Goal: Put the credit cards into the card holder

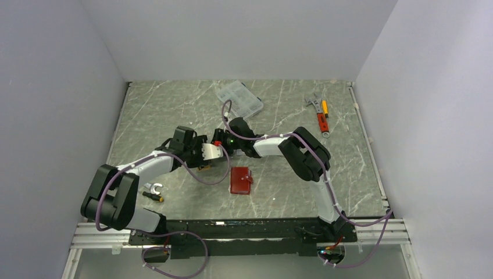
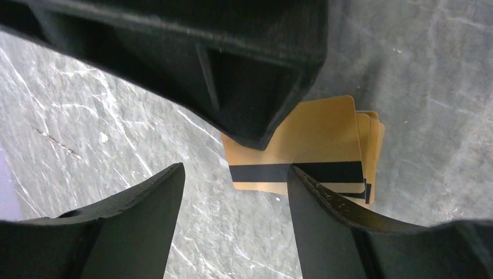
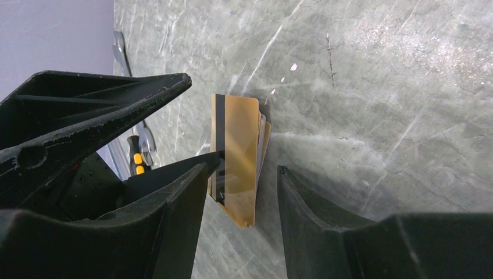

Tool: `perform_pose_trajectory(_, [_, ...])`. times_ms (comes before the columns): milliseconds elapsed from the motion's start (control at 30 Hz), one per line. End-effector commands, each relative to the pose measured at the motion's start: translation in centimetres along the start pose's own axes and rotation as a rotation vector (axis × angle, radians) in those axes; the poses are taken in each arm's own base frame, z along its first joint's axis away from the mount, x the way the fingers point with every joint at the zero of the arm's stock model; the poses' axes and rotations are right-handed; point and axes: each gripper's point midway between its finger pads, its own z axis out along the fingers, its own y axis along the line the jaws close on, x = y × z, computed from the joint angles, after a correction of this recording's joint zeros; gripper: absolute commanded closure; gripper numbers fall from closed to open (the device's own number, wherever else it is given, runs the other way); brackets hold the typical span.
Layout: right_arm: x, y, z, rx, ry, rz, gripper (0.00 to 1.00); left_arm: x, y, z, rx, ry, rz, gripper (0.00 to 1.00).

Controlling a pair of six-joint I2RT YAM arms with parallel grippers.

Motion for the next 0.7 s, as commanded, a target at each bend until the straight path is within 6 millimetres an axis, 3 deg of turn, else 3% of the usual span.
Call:
perform_pose_trajectory(0, [1.6, -1.6, 0.2, 0.049, 0.028, 0.029, 0.50, 0.0, -1.1, 0.8, 0.027, 0.005, 0.014, 0.29])
perform_pose_trajectory(267, [2.3, -2.3, -0.2, 0.065, 0.028, 0.056, 0.51, -0.5, -1.7, 0.8, 0.051, 0.001, -0.001, 0.31])
perform_pose_trajectory(533, [2.2, -2.8, -0.2, 0.091, 0.024, 0.047, 0.52, -2.1, 2.2, -3.5, -0.009, -0.048, -0.117, 0.24])
perform_pose_trajectory(667, [2.1, -2.7, -0.3, 0.089, 0.020, 0.046, 0.52, -1.6, 2.5, -3.6, -0.002, -0.035, -0.112, 0.21])
